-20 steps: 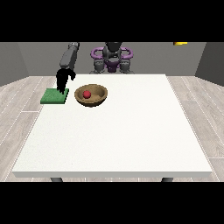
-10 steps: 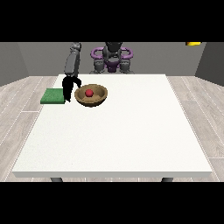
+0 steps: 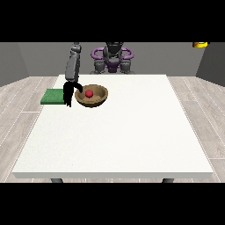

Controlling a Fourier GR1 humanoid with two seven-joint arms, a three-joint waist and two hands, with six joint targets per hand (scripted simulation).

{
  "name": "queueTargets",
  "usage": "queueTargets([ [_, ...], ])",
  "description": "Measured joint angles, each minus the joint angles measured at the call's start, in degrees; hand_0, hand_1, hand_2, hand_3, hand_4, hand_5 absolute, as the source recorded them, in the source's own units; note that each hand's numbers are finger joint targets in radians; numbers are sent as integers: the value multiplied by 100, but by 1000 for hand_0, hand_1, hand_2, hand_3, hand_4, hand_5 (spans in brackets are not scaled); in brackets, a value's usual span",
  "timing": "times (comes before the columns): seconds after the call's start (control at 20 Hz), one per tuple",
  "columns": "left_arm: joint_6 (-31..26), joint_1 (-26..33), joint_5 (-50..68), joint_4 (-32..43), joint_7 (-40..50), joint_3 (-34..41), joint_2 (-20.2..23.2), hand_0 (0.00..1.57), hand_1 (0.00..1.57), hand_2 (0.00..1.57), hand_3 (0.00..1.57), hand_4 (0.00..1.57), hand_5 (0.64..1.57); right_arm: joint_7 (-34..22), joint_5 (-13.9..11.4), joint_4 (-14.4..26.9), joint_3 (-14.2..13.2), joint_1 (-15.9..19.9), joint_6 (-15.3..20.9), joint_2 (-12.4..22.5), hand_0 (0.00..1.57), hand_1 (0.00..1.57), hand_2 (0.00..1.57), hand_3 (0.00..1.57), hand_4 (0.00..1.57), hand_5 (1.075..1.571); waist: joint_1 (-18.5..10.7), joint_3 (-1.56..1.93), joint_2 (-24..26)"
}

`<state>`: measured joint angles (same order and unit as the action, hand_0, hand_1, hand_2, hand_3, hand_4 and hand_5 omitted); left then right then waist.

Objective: Pick the cup and pour the ball into the bowl, then pick the bowl and place it on the pad

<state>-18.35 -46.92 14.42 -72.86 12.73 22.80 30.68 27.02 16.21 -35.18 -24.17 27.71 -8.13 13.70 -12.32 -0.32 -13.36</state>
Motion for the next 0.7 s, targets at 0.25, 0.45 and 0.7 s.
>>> queueTargets([
  [0.25,-94,218,156,-26,-41,138,172,0,0,0,0,1024,1536,98,-45,207,97,225,93,-62,0,0,0,0,444,1547,124,-11,8],
  [0.45,-149,252,303,-84,64,202,310,0,0,0,0,1024,1545,229,-88,334,162,372,258,-194,0,0,0,0,472,1547,131,-26,38],
  [0.7,-274,292,492,-36,94,349,508,0,0,0,0,1018,1533,183,-129,420,159,429,644,-206,1482,1482,1571,449,621,1491,126,-67,20],
])
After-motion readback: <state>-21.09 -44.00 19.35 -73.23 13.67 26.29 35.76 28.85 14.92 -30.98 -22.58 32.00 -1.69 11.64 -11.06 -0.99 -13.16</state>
